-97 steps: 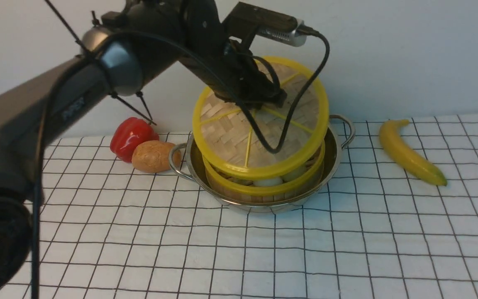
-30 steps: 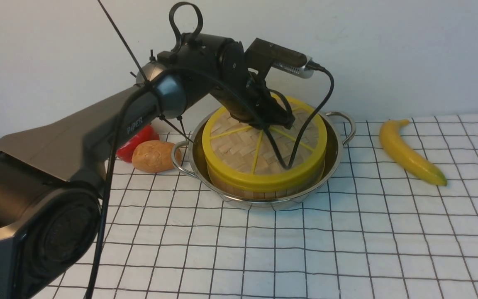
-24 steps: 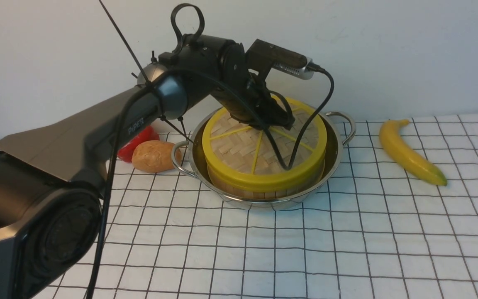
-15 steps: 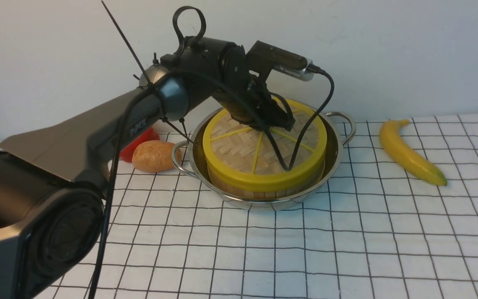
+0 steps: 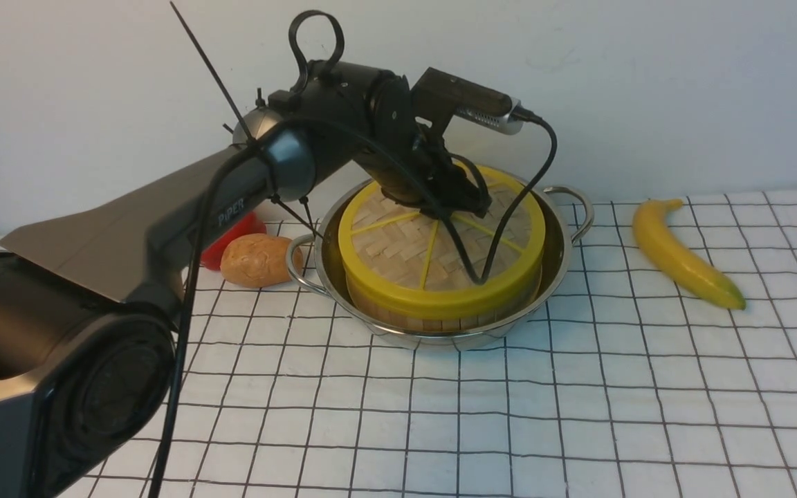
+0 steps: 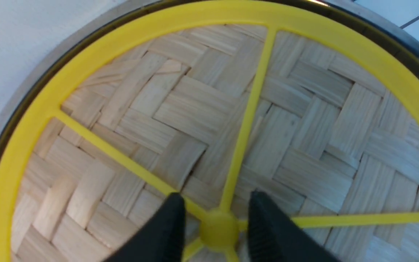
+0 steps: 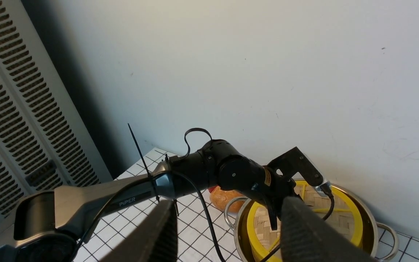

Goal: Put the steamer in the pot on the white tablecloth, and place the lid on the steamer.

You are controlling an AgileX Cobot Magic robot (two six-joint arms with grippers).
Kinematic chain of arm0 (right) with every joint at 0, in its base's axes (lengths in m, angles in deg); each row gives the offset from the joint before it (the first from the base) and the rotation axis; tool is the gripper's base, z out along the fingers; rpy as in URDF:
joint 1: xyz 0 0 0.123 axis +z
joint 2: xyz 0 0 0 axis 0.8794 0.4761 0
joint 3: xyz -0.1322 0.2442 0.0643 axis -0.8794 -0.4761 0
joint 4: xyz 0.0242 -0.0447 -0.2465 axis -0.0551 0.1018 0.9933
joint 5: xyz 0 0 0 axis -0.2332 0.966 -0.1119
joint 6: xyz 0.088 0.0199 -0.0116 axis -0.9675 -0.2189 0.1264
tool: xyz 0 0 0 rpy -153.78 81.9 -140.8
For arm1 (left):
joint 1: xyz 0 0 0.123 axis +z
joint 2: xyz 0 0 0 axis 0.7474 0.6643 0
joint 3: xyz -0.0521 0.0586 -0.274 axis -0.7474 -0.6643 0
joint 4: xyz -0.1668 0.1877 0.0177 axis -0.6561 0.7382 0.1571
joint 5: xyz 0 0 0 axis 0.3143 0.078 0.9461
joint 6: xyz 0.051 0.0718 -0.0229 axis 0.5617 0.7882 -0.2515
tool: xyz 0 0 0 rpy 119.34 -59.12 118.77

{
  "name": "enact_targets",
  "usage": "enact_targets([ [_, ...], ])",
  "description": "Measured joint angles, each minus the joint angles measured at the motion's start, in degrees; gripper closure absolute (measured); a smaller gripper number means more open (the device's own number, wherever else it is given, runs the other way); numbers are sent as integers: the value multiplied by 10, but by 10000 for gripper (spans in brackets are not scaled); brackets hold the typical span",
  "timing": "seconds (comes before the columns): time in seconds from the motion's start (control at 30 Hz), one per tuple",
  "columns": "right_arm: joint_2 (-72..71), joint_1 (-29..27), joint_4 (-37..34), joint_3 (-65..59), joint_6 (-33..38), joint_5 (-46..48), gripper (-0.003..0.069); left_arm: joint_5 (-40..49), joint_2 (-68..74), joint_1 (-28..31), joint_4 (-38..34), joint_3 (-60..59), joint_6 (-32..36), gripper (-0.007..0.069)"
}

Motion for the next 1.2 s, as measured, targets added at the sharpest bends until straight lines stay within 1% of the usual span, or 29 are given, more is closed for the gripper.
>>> enact_targets([
  [0.03,0,0,0,0,0,0,272,4,-1,0,0,1,0,314],
  [0.1,0,0,0,0,0,0,272,39,-14,4,4,8,-4,204],
  [0.13,0,0,0,0,0,0,272,52,-26,6,4,10,-4,181],
  [0.17,0,0,0,0,0,0,272,55,-29,7,5,11,-4,176],
  [0.2,0,0,0,0,0,0,272,73,-53,11,8,14,-4,146],
  [0.27,0,0,3,0,2,0,272,104,-97,16,9,18,-4,142],
  [0.33,-1,0,9,-1,6,0,278,122,-121,17,10,20,-3,165],
  [0.37,-6,0,19,-9,14,-1,295,148,-152,17,15,21,3,245],
  [0.4,-10,0,28,-17,16,-1,308,163,-166,17,15,21,7,284],
  [0.47,-31,0,58,-54,27,-3,372,210,-207,17,16,18,24,486],
  [0.5,-35,0,61,-58,27,-3,384,213,-210,17,16,17,26,501],
  [0.53,-43,0,73,-74,27,-3,402,224,-226,17,15,12,33,564],
  [0.6,-75,0,104,-124,32,-3,465,236,-256,17,16,-2,54,624],
  [0.67,-127,0,137,-197,32,-3,538,241,-298,17,16,-23,73,648],
  [0.73,-191,0,159,-274,31,-16,603,240,-338,17,15,-46,84,647],
  [0.83,-249,0,175,-355,27,-49,652,239,-388,17,8,-85,90,647],
  [0.9,-316,0,190,-433,27,-85,671,228,-434,17,-6,-133,103,647],
  [0.93,-328,0,191,-440,27,-88,672,228,-440,17,-8,-138,103,647],
  [1.0,-404,0,208,-522,19,-119,674,180,-507,17,-45,-219,137,647],
  [1.03,-404,0,209,-527,18,-121,674,175,-518,17,-49,-232,140,647],
  [1.1,-469,0,220,-584,4,-133,674,115,-578,17,-89,-315,177,646],
  [1.13,-473,0,220,-588,4,-133,674,111,-583,17,-95,-322,179,646],
  [1.17,-507,0,224,-617,-7,-135,674,72,-623,17,-118,-384,195,646],
  [1.2,-519,0,224,-628,-12,-135,673,53,-644,17,-129,-417,201,646],
])
